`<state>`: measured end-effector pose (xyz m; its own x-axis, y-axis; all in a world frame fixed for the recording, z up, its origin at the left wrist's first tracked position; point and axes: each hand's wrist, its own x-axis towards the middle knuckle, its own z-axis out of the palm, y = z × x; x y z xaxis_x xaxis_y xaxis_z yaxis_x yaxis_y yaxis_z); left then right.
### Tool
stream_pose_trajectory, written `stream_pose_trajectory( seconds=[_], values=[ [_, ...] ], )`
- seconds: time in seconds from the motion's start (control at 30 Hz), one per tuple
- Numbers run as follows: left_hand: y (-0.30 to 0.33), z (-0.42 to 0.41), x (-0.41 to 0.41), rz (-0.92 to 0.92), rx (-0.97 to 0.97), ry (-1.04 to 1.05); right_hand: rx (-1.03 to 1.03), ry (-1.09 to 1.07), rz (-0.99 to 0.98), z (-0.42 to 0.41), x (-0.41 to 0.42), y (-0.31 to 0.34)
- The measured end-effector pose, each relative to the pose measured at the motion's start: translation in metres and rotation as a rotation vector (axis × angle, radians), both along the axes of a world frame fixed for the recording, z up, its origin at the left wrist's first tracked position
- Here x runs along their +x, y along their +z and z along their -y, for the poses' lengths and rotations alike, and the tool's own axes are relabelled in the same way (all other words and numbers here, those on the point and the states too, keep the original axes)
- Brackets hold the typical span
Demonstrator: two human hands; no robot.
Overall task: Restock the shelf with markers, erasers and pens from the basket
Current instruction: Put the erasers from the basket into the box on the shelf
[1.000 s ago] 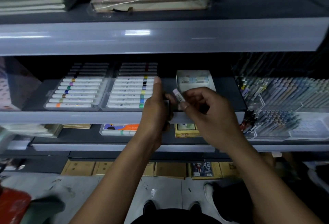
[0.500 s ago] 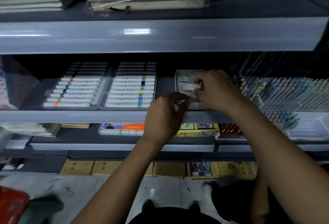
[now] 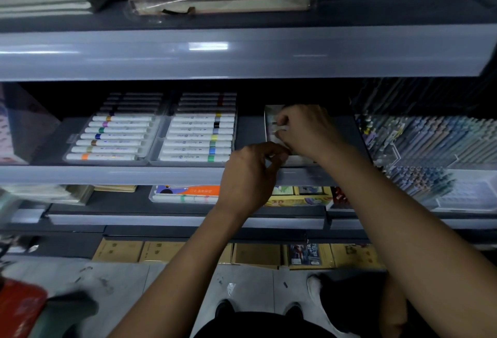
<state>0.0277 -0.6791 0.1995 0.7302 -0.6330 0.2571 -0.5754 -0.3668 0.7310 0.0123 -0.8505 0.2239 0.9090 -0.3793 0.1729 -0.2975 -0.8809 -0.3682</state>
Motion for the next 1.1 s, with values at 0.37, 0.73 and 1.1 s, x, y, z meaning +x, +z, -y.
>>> stream_pose_trajectory(
  seconds=[0.37,0.73,1.1],
  values=[
    [-0.002,-0.003,0.001,-0.029,-0.027,-0.023,0.04,-0.025,-0.018,0.004,0.005,-0.003],
    [0.028,-0.011,-0.005,-0.958,-0.424,0.17,0.117,0.039,0.291,-0.019,-0.039,0.009],
    [0.058,-0.025,-0.013,-1.48,-0.851,-0.018,0.466,0.081,0.323,-0.081,-0.071,0.007]
  ],
)
